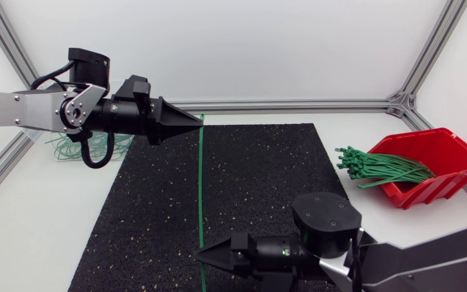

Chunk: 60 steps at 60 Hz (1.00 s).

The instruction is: Take a green cable tie from the red box, thread the tail through the head to close it, then place it in the transparent bin on the left.

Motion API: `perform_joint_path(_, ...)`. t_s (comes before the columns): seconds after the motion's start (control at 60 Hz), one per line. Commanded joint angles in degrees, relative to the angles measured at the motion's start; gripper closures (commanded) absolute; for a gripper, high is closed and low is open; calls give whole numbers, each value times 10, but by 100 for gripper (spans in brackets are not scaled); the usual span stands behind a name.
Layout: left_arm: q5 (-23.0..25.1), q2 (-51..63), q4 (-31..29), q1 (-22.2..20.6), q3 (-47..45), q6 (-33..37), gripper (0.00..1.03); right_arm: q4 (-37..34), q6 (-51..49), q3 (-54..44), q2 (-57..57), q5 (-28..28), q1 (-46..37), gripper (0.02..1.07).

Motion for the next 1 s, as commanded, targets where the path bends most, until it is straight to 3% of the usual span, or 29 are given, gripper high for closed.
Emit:
perform_joint_path(0.0,7,-13,-4,0,-6,11,99,8,-12,-16,-7,0,-5,80)
perform_joint_path(0.25,7,-16,-8,1,-6,11,99,8,-12,-23,-10,1,-6,80)
perform_joint_path(0.317,6,-16,-7,0,-6,11,99,8,-12,-23,-9,1,-6,89)
perform_joint_path(0.533,5,-16,-9,-6,-8,11,99,8,-12,-24,-8,1,-4,90)
perform_joint_path(0.733,2,-16,-10,-6,-6,11,99,8,-12,-27,-14,1,-4,101)
perform_joint_path(0.983,1,-17,-10,-6,-11,13,99,8,12,-28,-23,-5,-9,101)
